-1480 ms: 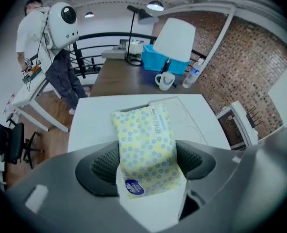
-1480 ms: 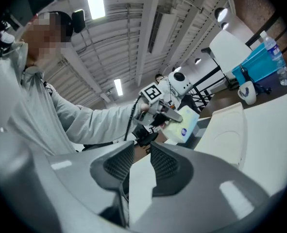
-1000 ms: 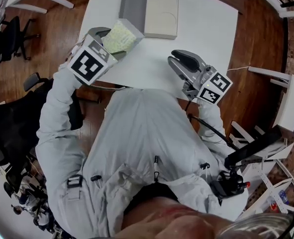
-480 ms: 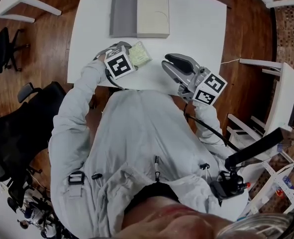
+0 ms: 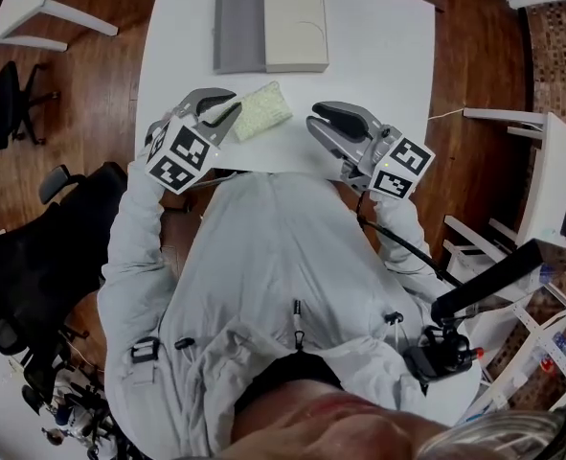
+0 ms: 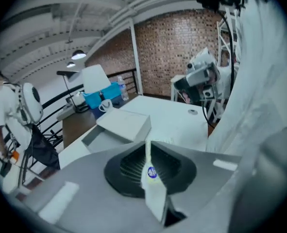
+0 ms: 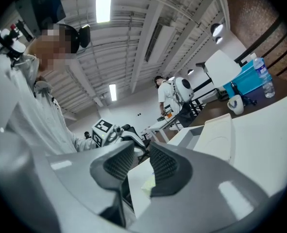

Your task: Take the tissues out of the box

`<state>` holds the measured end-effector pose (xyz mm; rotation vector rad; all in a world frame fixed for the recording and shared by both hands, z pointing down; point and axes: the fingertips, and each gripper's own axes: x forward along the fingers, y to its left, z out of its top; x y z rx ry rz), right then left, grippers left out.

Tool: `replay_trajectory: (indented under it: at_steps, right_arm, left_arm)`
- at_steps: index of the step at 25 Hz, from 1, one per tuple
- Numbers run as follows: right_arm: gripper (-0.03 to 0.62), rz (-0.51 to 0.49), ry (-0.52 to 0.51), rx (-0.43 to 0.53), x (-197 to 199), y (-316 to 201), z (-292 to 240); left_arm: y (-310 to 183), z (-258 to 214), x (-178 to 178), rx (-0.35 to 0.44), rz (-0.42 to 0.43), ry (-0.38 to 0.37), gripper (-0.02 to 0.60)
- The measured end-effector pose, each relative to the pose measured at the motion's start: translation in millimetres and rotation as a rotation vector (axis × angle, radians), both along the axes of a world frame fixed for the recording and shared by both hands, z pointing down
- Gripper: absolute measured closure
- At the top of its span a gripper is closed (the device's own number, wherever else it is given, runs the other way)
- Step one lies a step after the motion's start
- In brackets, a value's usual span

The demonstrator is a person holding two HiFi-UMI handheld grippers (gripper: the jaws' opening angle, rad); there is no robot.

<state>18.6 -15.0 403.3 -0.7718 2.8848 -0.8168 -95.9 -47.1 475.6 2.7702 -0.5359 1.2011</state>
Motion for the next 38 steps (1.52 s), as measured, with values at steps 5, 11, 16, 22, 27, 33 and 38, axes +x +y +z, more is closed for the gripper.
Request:
replay_trajectory:
  at_steps: [5, 11, 16, 22, 27, 33, 38]
  right_arm:
    - [0.592, -0.029, -0.012, 0.013, -12, -1, -4]
    - [0.592, -0.065, 0.007, 0.012, -31, 1, -3]
    - [0.592, -0.075, 0.022, 0.024, -40, 3, -6]
    - [0.592, -0.096, 0.077, 0.068, -59, 5, -7]
    - [0.592, -0.09, 0.098, 0.075, -69, 6, -8]
    - [0.592, -0.07, 0.105, 0.079, -68, 3, -10]
    - [0.592, -0.066, 0.107, 0.08, -67, 1, -8]
  left_arm:
    - [19, -37, -26, -0.048, -0.096, 0.195, 0.566]
    - [45, -64, -44, -0.168, -0.175, 0.516, 0.566]
    - [41, -73, -64, -0.175, -0.225, 0.605, 0.566]
    - [25, -73, -81, -0.144, -0.243, 0.621, 0.566]
    - [22, -75, -84, -0.152, -0.211, 0.633, 0.566]
    - [14, -73, -79, -0.148, -0.195, 0.628, 0.566]
    - [14, -74, -70, -0.152, -0.178, 0.635, 0.565]
